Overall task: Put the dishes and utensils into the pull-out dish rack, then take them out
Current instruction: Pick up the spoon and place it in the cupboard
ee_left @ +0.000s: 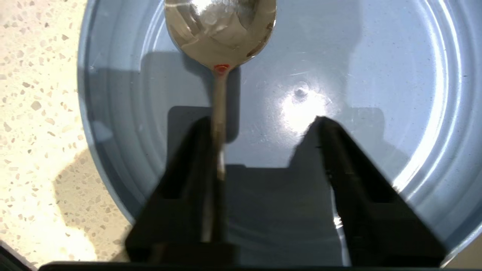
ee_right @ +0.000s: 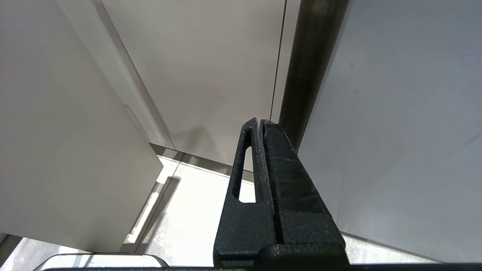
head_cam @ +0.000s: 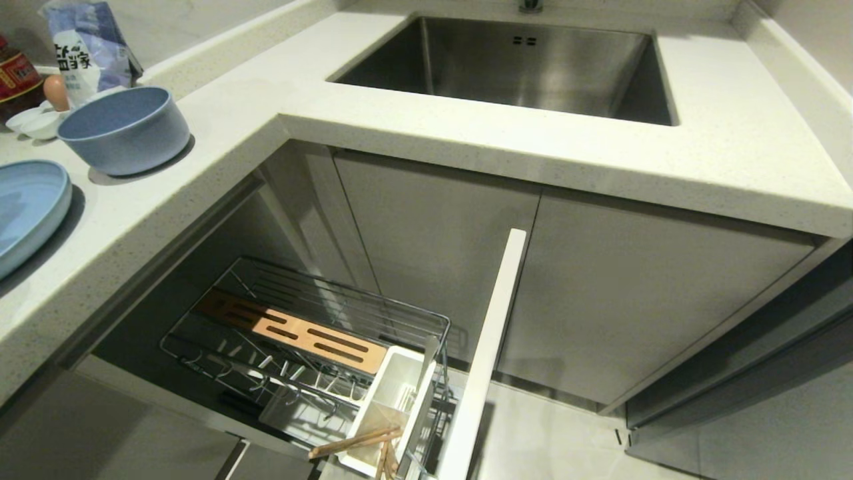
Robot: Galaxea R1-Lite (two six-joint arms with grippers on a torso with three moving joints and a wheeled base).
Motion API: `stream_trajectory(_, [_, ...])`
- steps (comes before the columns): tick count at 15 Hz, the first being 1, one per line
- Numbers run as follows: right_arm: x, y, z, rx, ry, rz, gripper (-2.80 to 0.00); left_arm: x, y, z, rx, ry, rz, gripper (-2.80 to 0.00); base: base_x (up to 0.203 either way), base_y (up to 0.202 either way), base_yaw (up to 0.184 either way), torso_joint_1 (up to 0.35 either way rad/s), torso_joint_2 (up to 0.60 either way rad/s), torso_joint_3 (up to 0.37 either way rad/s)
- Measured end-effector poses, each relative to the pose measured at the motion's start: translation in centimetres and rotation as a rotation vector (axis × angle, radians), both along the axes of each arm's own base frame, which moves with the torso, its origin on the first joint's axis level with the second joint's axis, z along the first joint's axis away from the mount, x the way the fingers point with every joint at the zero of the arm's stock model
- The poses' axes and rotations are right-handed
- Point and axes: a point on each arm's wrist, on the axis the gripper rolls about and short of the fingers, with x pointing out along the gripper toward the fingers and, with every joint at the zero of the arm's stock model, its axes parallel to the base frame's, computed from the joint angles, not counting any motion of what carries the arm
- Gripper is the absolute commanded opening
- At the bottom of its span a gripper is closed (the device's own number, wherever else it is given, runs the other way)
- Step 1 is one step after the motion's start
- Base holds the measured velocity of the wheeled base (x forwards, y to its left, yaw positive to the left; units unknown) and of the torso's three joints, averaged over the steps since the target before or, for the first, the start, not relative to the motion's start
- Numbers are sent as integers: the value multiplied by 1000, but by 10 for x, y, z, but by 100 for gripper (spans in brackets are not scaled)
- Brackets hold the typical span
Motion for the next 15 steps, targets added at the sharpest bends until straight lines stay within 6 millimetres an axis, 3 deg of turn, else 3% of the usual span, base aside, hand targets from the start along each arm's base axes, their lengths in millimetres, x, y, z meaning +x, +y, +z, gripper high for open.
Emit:
stream_trajectory(10, [0,0,0,0,0,0,-280,-2,-3,0,-3,2,-5,-280,0,0,0,0,0,0])
stream_trajectory(15, [0,0,0,0,0,0,-280,-29,-33,37,0,-185,10,-280,0,0,0,0,0,0])
